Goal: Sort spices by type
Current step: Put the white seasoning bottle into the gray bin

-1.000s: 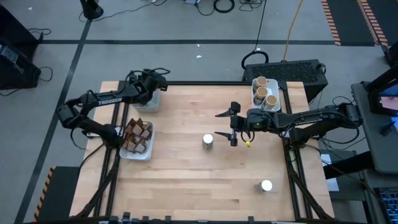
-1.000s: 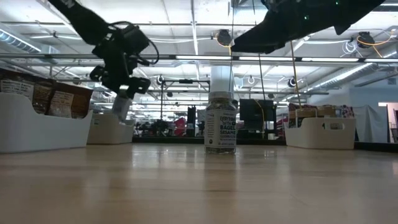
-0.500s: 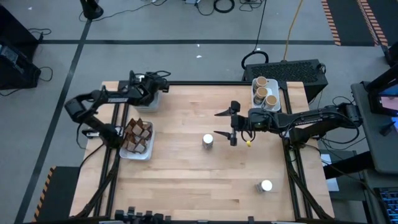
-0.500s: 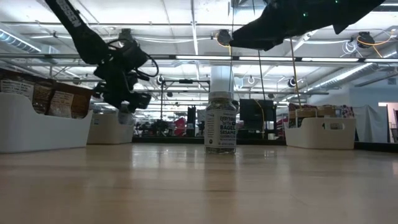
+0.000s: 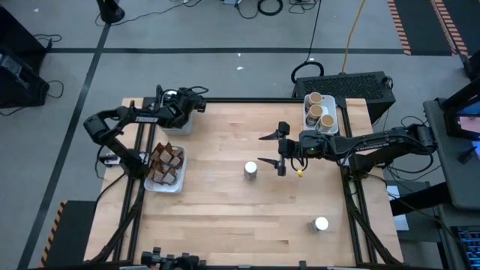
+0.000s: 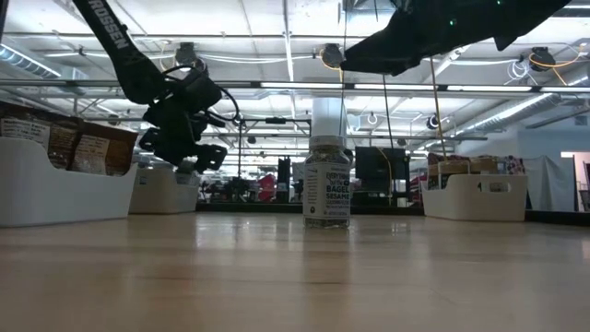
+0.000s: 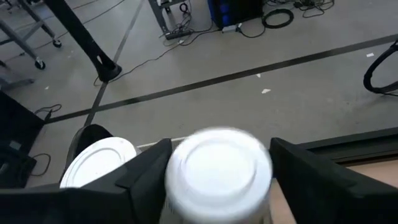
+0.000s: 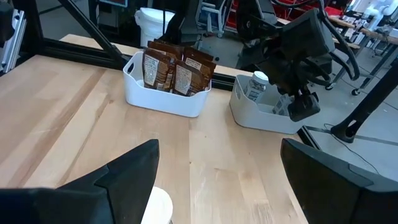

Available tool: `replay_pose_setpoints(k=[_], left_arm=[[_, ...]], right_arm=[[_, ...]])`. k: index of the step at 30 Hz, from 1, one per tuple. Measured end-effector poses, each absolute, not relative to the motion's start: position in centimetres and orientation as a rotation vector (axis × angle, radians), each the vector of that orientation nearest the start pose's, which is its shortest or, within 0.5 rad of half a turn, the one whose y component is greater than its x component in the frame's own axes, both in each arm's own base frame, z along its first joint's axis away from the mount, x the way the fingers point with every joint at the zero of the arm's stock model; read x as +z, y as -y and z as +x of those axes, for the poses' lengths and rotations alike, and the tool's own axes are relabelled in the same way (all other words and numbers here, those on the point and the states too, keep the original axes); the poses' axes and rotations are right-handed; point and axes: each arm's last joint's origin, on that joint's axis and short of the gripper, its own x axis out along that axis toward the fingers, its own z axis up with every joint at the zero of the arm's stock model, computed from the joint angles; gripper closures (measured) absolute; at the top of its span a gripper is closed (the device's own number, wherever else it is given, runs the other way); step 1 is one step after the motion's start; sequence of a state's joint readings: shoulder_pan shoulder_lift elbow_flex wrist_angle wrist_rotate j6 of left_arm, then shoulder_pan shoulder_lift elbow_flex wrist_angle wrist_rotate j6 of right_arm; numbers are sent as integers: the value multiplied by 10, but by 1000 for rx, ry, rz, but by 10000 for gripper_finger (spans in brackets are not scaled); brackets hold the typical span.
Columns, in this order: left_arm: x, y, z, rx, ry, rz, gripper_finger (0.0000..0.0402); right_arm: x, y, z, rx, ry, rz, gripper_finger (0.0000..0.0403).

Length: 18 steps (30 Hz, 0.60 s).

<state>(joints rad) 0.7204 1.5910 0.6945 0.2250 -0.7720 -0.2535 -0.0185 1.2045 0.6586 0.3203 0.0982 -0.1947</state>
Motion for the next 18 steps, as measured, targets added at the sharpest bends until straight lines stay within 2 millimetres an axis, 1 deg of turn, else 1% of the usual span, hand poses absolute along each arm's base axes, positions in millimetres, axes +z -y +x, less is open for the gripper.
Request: replay_pose_setpoints(k=[3, 7, 10, 13, 18], left_arm=[[158, -209, 208, 1514, -554, -175, 110], [159, -206, 211, 1498, -557, -166, 104], [166, -203, 212, 1476, -561, -129, 103], [181, -198, 211, 1475, -523, -104, 102], [218, -182, 207, 1436, -400, -63, 101]], right_arm=[[252, 8, 260, -94, -237, -203, 83], [252, 8, 260, -94, -237, -199, 83], [252, 8, 260, -95, -236, -189, 83], [252, 7, 260, -95, -236, -186, 83], [252, 7, 259, -95, -250, -185, 83]])
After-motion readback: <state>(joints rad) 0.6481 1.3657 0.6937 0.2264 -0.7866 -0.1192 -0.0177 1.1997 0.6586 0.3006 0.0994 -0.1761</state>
